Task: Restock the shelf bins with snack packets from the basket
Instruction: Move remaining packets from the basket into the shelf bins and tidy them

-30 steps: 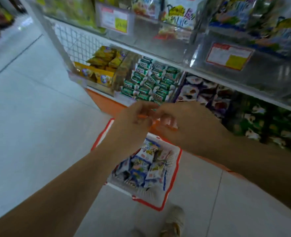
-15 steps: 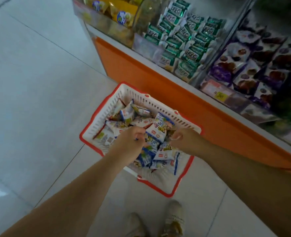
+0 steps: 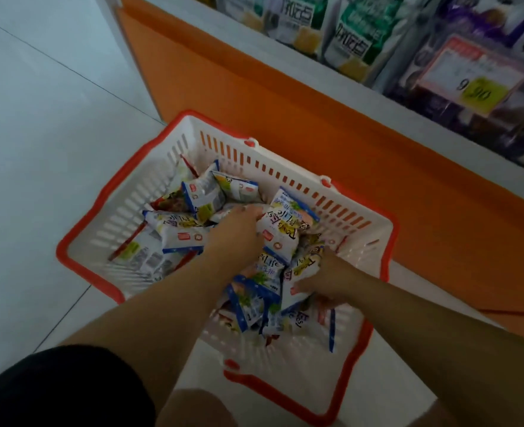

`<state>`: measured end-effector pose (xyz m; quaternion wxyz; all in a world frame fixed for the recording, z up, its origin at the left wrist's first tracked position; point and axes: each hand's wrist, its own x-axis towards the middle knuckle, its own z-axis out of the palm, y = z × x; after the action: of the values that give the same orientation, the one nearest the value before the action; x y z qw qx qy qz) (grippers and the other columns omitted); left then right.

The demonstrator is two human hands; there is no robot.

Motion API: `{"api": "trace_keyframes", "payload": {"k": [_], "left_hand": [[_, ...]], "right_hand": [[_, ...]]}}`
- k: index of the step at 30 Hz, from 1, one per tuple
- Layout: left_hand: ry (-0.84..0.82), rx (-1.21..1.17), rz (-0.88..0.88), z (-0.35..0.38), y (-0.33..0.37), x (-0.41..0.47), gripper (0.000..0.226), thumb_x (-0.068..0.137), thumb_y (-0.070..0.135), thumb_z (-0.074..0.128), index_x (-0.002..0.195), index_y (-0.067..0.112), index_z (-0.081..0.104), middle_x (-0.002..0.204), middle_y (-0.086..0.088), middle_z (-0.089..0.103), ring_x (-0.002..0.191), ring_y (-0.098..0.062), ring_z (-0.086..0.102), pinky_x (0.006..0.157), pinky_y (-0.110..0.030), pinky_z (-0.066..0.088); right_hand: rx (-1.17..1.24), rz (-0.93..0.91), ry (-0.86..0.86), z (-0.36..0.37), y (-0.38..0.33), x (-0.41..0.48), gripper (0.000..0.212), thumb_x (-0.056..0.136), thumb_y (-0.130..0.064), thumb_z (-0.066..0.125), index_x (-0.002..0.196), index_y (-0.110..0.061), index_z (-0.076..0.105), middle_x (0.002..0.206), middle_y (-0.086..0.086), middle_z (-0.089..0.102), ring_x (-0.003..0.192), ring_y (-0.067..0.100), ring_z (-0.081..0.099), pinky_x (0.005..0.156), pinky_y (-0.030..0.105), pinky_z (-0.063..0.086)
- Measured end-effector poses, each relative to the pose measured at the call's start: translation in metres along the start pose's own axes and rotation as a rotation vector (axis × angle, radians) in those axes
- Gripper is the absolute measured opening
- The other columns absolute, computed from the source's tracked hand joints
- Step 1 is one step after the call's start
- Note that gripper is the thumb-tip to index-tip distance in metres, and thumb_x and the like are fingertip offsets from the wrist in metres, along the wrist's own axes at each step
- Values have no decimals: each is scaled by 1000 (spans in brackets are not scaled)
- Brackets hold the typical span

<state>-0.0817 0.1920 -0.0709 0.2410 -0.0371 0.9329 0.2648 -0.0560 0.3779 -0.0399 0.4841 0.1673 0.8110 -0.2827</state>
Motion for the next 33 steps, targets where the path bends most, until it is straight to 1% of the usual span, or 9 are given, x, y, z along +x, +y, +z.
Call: {"api": "trace_keyframes", "payload": {"k": [2, 4, 7, 13, 17, 20, 25, 28, 33], "left_hand": [[91, 93, 58, 5, 7, 20, 46, 95, 33, 53, 138, 24, 42, 138, -6, 45, 120, -29, 50, 95, -48, 49], [74, 164, 61, 11, 15, 36, 63, 90, 51, 56, 142, 21, 34, 144, -9, 40, 127, -32, 44, 100, -51, 45], [-12, 237, 18, 23, 18, 55, 92, 83, 68, 55, 151, 19, 18, 159, -11, 23, 138, -37, 34, 109, -56, 34], [61, 197, 85, 23, 21, 49, 86, 86, 55, 62, 152, 22, 19, 158, -8, 27, 143, -34, 30, 112, -55, 28], [26, -217, 107, 2, 17, 42, 81, 85, 33, 69, 150, 30, 21, 149, -6, 39, 115, -26, 58, 89, -45, 55], [-83, -364, 34, -25, 14, 34, 80, 86, 22, 66, 151, 32, 21, 137, -8, 51, 81, -17, 69, 61, -31, 56], [-205, -449, -23, -76, 7, 16, 81, 85, 14, 66, 150, 39, 24, 143, -9, 44, 88, -17, 68, 76, -36, 57], [-101, -241, 40, -104, 8, 0, 85, 81, 23, 77, 149, 35, 28, 140, -7, 49, 105, -15, 53, 85, -31, 45], [151, -165, 138, -155, 36, -32, 80, 74, 35, 83, 142, 33, 41, 118, 8, 59, 89, -8, 63, 67, -19, 51]], "right_hand": [[-63, -16, -11, -11, -9, 5, 81, 79, -21, 81, 144, -8, 34, 142, 14, 47, 113, 29, 60, 91, 41, 55], [-66, 21, -67, -23, -14, 11, 77, 81, -20, 79, 143, -6, 36, 137, 14, 51, 106, 29, 66, 85, 40, 59], [-123, 6, -69, -37, -18, 19, 81, 83, -21, 78, 148, -10, 33, 107, 8, 65, 85, 23, 72, 75, 35, 62], [-164, -109, 102, -58, -17, 11, 79, 77, -24, 83, 144, -16, 42, 84, 4, 66, 64, 13, 67, 57, 25, 57], [-170, -164, 179, -72, -15, 4, 66, 71, -27, 86, 128, -21, 54, 109, 2, 60, 80, 15, 66, 68, 30, 60], [-133, -181, 181, -84, -16, -2, 50, 70, -21, 86, 111, -29, 57, 120, 3, 58, 91, 19, 66, 75, 36, 62], [-149, -298, 256, -106, -20, -29, 55, 74, -14, 83, 122, -29, 59, 113, 2, 58, 86, 17, 66, 66, 28, 58], [-283, -451, 452, -116, -27, -50, 55, 78, -26, 80, 126, -29, 54, 116, -5, 56, 96, 13, 58, 72, 21, 48], [-123, -757, 541, -128, -51, -102, 35, 85, -29, 75, 110, -35, 52, 100, -25, 52, 91, -5, 55, 70, 14, 45]]}}
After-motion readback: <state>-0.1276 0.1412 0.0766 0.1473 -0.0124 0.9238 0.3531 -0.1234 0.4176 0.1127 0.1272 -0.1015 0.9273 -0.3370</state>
